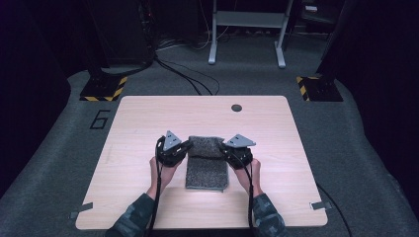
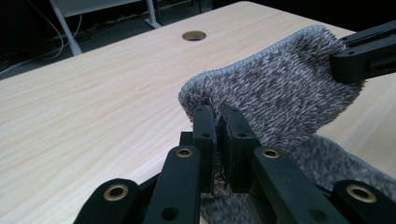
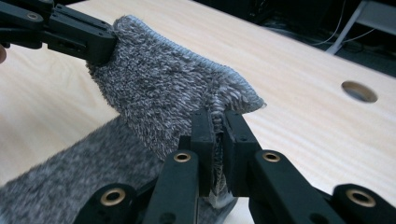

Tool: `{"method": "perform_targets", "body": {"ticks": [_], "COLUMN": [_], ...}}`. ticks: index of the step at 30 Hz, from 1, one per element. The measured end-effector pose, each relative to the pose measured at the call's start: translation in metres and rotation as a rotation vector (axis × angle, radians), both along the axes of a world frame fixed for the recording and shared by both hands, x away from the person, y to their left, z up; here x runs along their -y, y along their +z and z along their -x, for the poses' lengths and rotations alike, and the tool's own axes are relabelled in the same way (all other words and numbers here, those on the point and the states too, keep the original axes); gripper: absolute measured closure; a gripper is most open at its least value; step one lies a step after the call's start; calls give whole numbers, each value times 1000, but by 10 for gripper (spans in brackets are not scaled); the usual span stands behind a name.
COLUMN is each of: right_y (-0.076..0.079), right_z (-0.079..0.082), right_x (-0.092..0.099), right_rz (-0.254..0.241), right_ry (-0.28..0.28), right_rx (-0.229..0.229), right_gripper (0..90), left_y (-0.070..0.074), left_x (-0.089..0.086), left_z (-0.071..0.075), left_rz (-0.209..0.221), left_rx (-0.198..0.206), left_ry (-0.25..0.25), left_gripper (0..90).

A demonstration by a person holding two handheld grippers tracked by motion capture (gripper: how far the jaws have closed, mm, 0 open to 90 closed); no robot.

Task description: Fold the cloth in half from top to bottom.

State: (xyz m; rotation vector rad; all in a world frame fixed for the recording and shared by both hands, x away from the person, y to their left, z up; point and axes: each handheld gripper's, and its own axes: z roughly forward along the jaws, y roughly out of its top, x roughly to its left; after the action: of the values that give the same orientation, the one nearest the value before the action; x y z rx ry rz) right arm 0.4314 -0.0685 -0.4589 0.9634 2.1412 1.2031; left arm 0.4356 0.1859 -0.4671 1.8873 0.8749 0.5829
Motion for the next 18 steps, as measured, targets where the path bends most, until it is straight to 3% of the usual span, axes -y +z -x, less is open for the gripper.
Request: {"method": "perform_targets", "body": {"ticks": [7, 18], "right_y": [-16, -31], "right_z": [10, 26], "right_x": [3, 7], "right_rz": [34, 20], "right_ry": [28, 30], "right_rx": [0, -45], "right_gripper": [837, 830], "left_y": [-12, -31], "left_x": [2, 1], "left_z": [13, 30], "left_rz": [-11, -17], "left_rx": [-18, -84], "left_ry": [-20, -52], "left_gripper": [836, 829]}}
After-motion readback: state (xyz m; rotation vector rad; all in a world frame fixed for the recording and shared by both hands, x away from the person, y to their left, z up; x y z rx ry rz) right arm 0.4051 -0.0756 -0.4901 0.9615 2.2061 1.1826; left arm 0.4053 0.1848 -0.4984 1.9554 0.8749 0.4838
